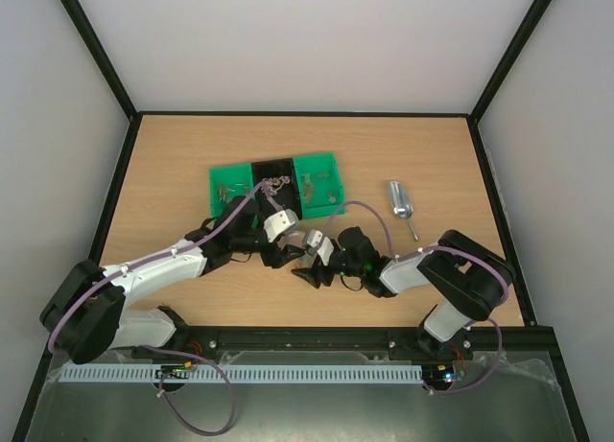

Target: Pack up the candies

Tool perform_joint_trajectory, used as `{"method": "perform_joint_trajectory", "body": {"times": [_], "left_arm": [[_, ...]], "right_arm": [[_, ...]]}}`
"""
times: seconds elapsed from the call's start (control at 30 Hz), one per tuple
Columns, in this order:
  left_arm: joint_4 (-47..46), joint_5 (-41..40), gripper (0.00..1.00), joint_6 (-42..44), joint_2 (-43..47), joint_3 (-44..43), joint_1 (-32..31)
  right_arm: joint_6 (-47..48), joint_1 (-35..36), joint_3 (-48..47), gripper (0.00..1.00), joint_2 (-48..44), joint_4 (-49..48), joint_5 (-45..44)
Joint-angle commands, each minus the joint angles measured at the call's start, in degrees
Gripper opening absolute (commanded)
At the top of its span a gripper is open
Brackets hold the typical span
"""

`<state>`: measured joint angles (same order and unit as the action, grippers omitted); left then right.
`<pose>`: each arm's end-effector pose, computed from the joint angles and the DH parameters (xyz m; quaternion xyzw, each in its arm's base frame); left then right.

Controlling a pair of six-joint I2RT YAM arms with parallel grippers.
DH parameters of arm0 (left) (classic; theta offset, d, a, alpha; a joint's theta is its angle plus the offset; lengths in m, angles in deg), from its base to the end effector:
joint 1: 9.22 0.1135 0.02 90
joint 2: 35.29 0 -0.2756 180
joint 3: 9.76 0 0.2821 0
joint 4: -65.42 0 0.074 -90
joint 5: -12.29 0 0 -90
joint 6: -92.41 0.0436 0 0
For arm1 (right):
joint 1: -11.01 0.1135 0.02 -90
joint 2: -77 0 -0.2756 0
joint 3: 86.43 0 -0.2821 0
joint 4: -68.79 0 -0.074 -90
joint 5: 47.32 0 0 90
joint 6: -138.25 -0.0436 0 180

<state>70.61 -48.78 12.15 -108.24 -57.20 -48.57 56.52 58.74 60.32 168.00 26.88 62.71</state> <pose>0.2111 -0.2003 0.1982 0.4620 0.7141 -0.3323 0.4076 0.1813 0.2216 0.1191 -0.4614 0.6445 0.3310 0.5120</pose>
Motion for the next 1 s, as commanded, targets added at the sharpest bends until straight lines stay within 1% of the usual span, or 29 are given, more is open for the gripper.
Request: {"method": "perform_joint_trajectory", "body": {"times": [0.0,0.17,0.23,0.33,0.43,0.63,0.8,0.9,0.93,0.97], "left_arm": [[-3.7,0.0,0.49,-2.5,0.5,0.2,-0.3],[-2.4,2.8,0.48,-0.6,1.0,0.5,0.3],[-1.8,4.6,0.48,0.3,0.9,0.3,1.0],[0.2,7.4,0.47,3.3,0.6,-0.2,1.9],[3.3,10.3,0.46,7.8,0.4,-0.6,2.5],[13.1,15.5,0.42,22.1,-1.1,-3.1,2.7],[23.7,19.5,0.41,34.6,-3.6,-6.9,2.6],[26.9,18.7,0.39,38.9,-3.9,-7.8,2.5],[26.8,18.1,0.39,38.7,-4.0,-7.9,2.5],[26.4,17.5,0.39,37.8,-3.8,-7.9,2.5]], "right_arm": [[-1.8,0.4,-0.8,0.75,1.4,-2.1,-2.7],[-1.1,0.4,-0.2,0.59,1.3,-1.8,-2.4],[-0.9,0.3,-0.1,0.55,1.0,-1.6,-1.7],[-0.3,0.4,0.2,0.51,0.7,-1.1,-0.7],[0.8,0.3,0.6,0.50,0.4,-0.7,0.2],[2.7,0.3,0.8,0.46,-0.1,-0.1,2.0],[3.8,0.4,0.8,0.45,-0.2,0.0,3.0],[4.8,0.3,0.9,0.48,-0.4,0.2,3.2],[4.9,0.4,0.9,0.50,-0.5,0.4,3.2],[5.0,0.3,0.9,0.54,-0.7,0.5,3.2]]}}
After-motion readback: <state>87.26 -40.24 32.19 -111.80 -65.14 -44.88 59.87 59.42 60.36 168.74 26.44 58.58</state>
